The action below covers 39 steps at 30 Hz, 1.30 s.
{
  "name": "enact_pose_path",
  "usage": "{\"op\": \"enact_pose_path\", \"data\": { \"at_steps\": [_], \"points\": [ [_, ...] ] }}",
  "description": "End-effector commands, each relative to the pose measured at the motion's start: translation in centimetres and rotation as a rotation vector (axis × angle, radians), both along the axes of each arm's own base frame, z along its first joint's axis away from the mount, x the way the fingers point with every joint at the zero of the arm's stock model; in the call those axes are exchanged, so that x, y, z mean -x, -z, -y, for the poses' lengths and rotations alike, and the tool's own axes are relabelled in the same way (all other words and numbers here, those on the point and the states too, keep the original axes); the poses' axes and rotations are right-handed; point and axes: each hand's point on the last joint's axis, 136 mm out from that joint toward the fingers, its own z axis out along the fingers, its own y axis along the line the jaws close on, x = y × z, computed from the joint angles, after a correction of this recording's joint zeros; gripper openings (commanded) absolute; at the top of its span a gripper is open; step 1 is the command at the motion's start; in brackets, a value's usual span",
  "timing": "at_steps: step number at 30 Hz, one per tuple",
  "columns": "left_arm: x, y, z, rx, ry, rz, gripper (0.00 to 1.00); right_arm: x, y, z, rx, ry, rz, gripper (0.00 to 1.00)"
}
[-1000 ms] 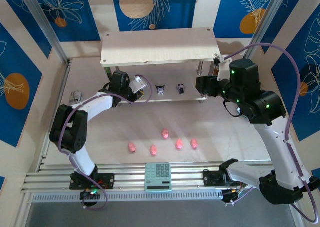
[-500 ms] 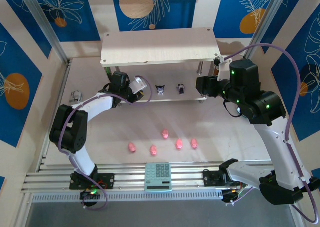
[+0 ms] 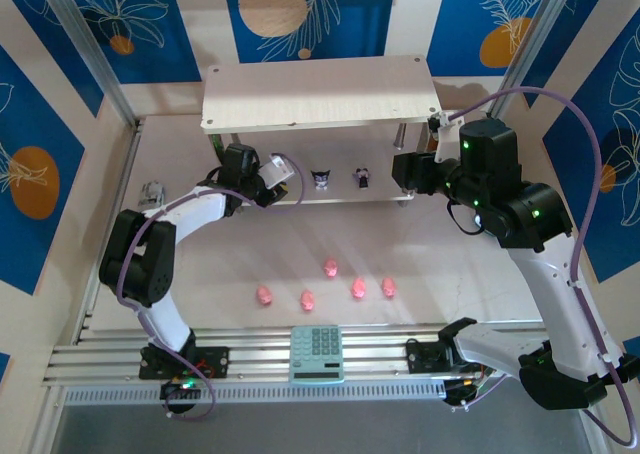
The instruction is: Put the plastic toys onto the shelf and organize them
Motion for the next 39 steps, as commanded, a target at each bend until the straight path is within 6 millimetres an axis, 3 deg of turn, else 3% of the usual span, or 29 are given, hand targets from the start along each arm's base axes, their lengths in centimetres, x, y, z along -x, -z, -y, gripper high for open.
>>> {"op": "enact_pose_path", "data": {
  "at_steps": [1,29,39],
  "points": [
    [1.2,1.9,-0.7,-0.056,0.008,-0.044,0.39,0.1,-0.7,0.6,-0.017,0.032,0.025,0.56],
    [-0.7,2.1,-3.0,-0.093,-0.093,-0.005,0.43,0.2,-0.9,0.7,-0.019,0.032,0.035,0.56],
    [-1.6,1.8,-2.8,-0.088,-0.099,0.004,0.42,0.1,-0.9,0.8,-0.017,0.036,0.034,0.56]
  ]
}}
